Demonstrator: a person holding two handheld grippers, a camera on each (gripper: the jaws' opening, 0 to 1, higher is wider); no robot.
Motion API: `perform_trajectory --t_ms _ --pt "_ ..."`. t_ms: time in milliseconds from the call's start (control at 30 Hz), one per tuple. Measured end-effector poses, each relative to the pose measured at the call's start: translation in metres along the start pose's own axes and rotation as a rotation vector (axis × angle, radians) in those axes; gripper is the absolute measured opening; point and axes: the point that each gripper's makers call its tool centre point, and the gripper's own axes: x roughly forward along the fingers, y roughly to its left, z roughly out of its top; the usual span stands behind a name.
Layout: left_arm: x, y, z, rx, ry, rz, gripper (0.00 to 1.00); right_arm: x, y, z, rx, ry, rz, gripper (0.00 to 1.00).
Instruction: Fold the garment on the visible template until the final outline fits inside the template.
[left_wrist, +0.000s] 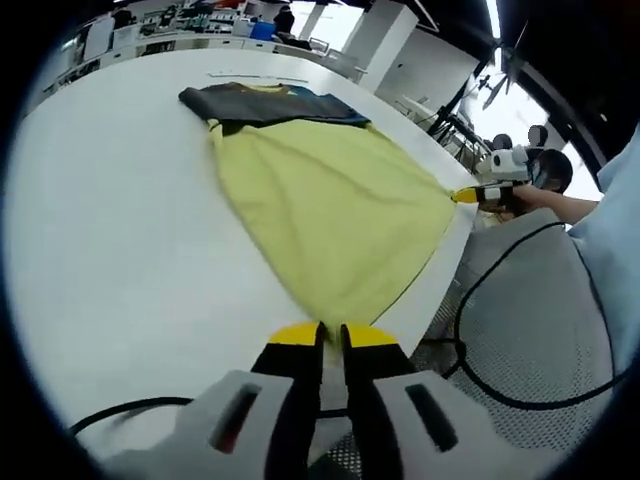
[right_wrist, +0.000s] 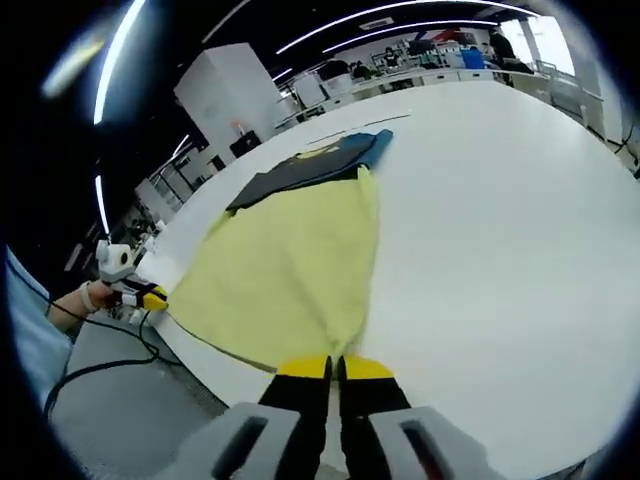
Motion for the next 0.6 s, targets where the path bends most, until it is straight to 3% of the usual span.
perform_trajectory --t_ms 300,600 --pt "-0.008 -0.001 0.006 -0.057 0.039 -0.009 0.00 -0.012 0.011 0.018 0.044 -0.024 0.014 0.00" --pt "-0.043 -0.005 0.027 -0.163 -0.065 -0.070 0.00 -0.039 0.045 0.026 0.104 -0.049 0.078 0.00"
